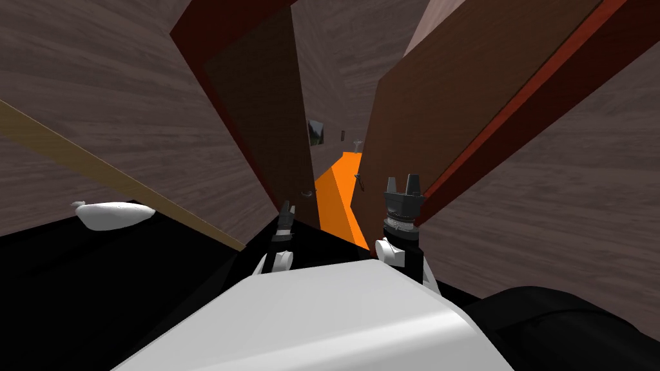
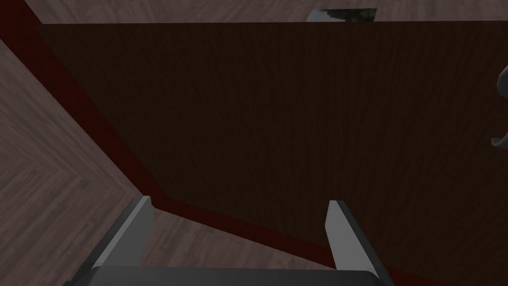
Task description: Push the door open
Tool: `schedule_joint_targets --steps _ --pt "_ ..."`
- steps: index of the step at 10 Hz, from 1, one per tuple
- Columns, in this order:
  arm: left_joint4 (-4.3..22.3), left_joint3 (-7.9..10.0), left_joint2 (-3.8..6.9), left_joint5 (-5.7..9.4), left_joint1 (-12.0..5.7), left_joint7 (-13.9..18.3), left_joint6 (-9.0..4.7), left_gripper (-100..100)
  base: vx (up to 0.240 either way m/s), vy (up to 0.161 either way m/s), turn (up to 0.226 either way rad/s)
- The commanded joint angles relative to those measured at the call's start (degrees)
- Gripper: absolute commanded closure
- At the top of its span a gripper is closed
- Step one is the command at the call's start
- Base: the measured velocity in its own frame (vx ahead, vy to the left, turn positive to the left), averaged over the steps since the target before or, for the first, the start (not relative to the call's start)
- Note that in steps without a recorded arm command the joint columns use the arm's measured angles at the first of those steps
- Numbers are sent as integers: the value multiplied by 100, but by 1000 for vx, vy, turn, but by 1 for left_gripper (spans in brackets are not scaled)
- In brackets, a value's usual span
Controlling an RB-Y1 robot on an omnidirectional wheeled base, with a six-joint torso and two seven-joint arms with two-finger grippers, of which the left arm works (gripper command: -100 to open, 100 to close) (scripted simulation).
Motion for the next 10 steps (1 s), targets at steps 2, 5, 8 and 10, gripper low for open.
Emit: schedule_joint_targets --steps 2,5,8,10 --pt "411 -100 14 -23 -98 50 -75 -100 88 109 -93" --pt "805 -167 22 -37 -200 88 -153 -100 49 67 -58" --pt "1206 -233 27 -51 -301 125 -231 -100 52 73 -67" --pt "1445 -265 27 -58 -351 144 -269 -100 45 73 -42"
